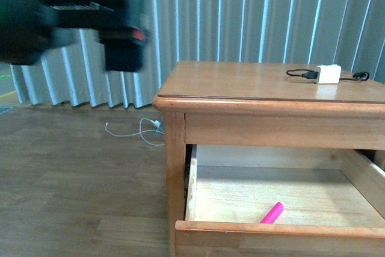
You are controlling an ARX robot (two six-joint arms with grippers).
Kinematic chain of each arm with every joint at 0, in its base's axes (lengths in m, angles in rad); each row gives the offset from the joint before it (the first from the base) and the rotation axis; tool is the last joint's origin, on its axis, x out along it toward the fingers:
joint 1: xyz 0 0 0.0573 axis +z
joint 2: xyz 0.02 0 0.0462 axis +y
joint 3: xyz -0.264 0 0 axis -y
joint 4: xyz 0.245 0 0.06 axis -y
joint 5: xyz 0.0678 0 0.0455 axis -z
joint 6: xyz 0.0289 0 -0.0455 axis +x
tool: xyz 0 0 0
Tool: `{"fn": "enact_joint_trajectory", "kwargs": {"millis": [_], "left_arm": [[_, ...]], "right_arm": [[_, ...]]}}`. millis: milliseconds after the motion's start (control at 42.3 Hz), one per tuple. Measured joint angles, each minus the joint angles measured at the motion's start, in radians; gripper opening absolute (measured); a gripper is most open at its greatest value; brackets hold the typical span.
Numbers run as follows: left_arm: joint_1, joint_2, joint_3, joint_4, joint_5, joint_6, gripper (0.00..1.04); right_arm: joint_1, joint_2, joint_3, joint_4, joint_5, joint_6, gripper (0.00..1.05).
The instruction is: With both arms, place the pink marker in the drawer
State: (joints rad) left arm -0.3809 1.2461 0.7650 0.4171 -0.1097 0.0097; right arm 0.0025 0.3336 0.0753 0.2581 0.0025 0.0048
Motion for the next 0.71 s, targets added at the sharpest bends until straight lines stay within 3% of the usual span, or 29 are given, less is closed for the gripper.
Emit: {"fn": "enact_joint_trajectory", "kwargs": {"millis": [402,709], "left_arm": [[0.327,-0.718,-0.476,-0.327,0.101,-0.224,0.99],[0.335,-0.738,-0.489,-0.329,0.106,-0.259,0.99]], "right_arm": [[0.0,0.0,0.0,0.0,0.0,0.0,0.96],[0.0,0.0,0.0,0.0,0.0,0.0,0.96]]}}
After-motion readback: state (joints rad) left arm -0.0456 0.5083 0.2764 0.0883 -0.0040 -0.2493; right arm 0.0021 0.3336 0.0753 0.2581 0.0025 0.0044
